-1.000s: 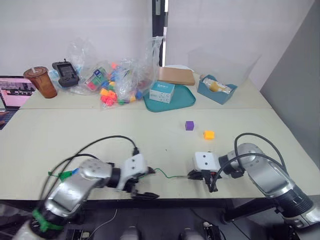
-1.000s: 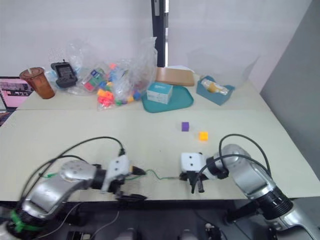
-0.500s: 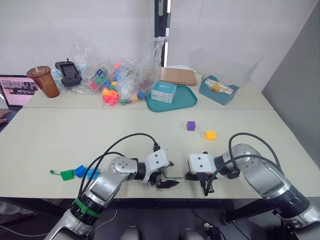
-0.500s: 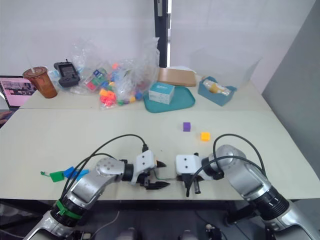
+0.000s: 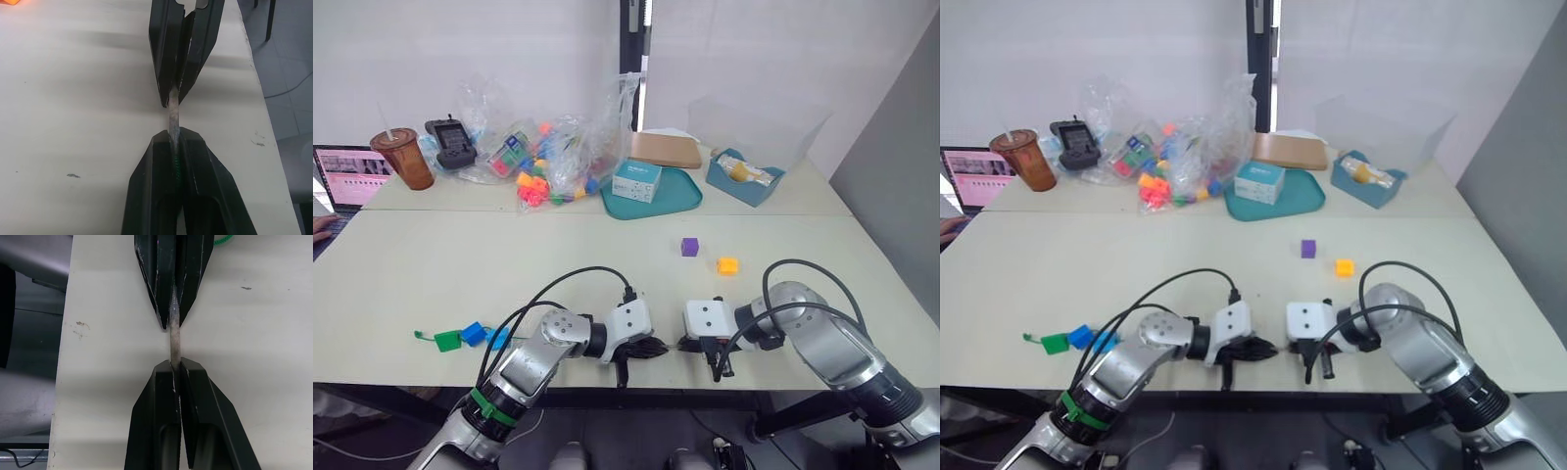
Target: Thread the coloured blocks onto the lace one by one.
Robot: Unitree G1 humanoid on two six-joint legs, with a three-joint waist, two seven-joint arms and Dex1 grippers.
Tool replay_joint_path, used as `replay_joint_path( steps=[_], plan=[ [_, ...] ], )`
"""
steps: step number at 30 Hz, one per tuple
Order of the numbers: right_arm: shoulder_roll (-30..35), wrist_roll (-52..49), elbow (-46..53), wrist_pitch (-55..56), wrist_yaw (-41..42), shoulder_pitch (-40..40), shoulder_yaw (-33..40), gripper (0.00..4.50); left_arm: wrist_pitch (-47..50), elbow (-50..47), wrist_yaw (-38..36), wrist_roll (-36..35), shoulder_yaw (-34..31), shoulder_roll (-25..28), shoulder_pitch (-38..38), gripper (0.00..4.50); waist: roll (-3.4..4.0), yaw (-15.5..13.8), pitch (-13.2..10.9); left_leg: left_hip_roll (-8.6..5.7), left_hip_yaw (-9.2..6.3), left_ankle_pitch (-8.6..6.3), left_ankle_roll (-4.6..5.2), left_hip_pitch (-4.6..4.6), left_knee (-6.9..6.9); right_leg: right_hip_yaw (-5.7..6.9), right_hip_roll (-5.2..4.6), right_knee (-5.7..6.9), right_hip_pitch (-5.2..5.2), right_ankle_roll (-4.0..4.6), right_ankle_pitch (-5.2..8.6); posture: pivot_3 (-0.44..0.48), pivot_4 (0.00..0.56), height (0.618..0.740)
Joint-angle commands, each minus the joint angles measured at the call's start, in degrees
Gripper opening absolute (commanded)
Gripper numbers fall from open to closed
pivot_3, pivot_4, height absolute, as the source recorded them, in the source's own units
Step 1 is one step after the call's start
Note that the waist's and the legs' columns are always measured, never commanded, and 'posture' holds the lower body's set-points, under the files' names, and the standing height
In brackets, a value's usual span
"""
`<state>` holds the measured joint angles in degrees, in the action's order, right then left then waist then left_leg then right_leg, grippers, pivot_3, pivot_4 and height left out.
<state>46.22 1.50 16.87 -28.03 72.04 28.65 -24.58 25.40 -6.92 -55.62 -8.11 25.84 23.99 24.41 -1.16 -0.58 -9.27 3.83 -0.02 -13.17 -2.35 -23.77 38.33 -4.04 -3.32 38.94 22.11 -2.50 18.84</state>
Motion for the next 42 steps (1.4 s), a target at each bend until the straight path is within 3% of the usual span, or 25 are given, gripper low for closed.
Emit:
replay_joint_path(
  steps=[1, 4, 11, 16, 20, 23, 27, 31, 35, 42],
  plan=[
    [1.05, -0.93, 2.4, -0.67, 1.65, -0.89, -0.58, 0.0, 0.64, -0.16, 0.33, -0.56, -1.12, -0.51, 0.77, 0.05, 0.0, -0.08, 0.0, 0.0, 0.0, 0.0, 0.0, 0.0, 0.0, 0.0, 0.0, 0.0, 0.0, 0.0, 0.0, 0.0, 0.15, 0.74],
    [0.26, -1.65, 3.45, -0.98, -0.18, -1.81, 0.85, 0.0, 0.87, -0.26, 0.37, -1.02, -1.8, -0.56, 0.71, 0.05, 0.0, -0.1, 0.0, -0.01, 0.0, 0.0, 0.0, -0.01, 0.01, 0.0, -0.01, -0.01, 0.0, 0.0, 0.0, 0.0, 0.15, 0.74],
    [-1.63, -6.36, 8.81, -9.74, -6.75, -5.74, 9.34, 2.41, 1.68, -1.04, -0.63, -2.16, -3.29, 1.15, 0.08, 0.0, 0.0, -0.07, 0.0, 0.0, -0.01, 0.0, 0.0, -0.01, 0.01, 0.0, 0.0, 0.01, 0.0, 0.0, 0.0, 0.0, 0.15, 0.74],
    [-7.03, -12.44, 15.17, -21.95, -17.41, -14.36, 24.27, 4.12, 2.36, -2.56, -2.29, -3.15, -4.85, 4.05, -1.07, 0.0, -0.03, -0.2, 0.02, 0.0, -0.03, 0.0, 0.0, -0.03, -0.01, 0.02, 0.0, 0.01, 0.0, 0.0, 0.0, 0.0, 0.15, 0.74],
    [-19.43, -11.74, 18.65, -25.6, -32.62, -21.33, 32.21, 4.12, 3.69, -4.52, -2.88, -4.55, -6.45, 5.97, -2.33, 0.0, -0.03, 0.07, 0.02, 0.01, -0.06, 0.0, 0.0, -0.02, -0.07, 0.02, 0.02, 0.02, 0.02, 0.0, 0.0, 0.0, 0.15, 0.74],
    [-26.82, -8.61, 19.6, -24.48, -43.2, -24.87, 33.33, 4.12, 4.29, -5.38, -2.96, -4.85, -6.85, 6.9, -3.03, 0.0, -0.02, 0.26, 0.03, 0.01, -0.02, 0.0, -0.01, -0.02, -0.08, -0.01, 0.01, 0.06, 0.06, 0.0, 0.0, 0.0, 0.15, 0.74],
    [-35.58, -3.52, 16.8, -16.5, -55.39, -27.09, 29.34, 4.12, 5.11, -6.17, -2.59, -5.45, -7.39, 7.29, -3.53, 0.0, -0.01, 0.68, 0.03, 0.02, -0.03, 0.0, -0.01, -0.01, -0.11, 0.0, 0.02, 0.06, 0.07, -0.01, 0.01, 0.0, 0.15, 0.74],
    [-39.07, 0.18, 8.37, -7.17, -62.25, -24.58, 27.41, 4.12, 5.79, -7.14, -2.21, -5.75, -7.38, 7.36, -3.9, 0.0, 0.0, 1.33, 0.03, 0.02, -0.02, 0.01, -0.02, -0.02, -0.12, 0.0, 0.02, 0.06, 0.08, -0.01, 0.01, 0.0, 0.15, 0.74],
    [-41.26, -0.84, -5.91, 0.55, -68.6, -16.29, 32.36, 4.12, 6.17, -7.61, -1.72, -5.89, -7.49, 7.33, -4.06, 0.0, 0.0, 1.41, 0.03, 0.01, -0.02, 0.02, -0.05, -0.01, -0.16, 0.0, 0.01, 0.06, 0.09, -0.01, 0.01, 0.0, 0.15, 0.74],
    [-41.29, -3.47, -26.33, 10.85, -69.94, -4.93, 34.81, 4.12, 6.6, -8.06, -0.54, -6.1, -7.54, 7.13, -4.31, 0.0, 0.01, 1.64, 0.04, 0.03, 0.0, 0.04, -0.06, 0.02, -0.27, -0.01, 0.01, 0.04, 0.1, 0.0, 0.0, 0.0, 0.15, 0.74]
  ],
)
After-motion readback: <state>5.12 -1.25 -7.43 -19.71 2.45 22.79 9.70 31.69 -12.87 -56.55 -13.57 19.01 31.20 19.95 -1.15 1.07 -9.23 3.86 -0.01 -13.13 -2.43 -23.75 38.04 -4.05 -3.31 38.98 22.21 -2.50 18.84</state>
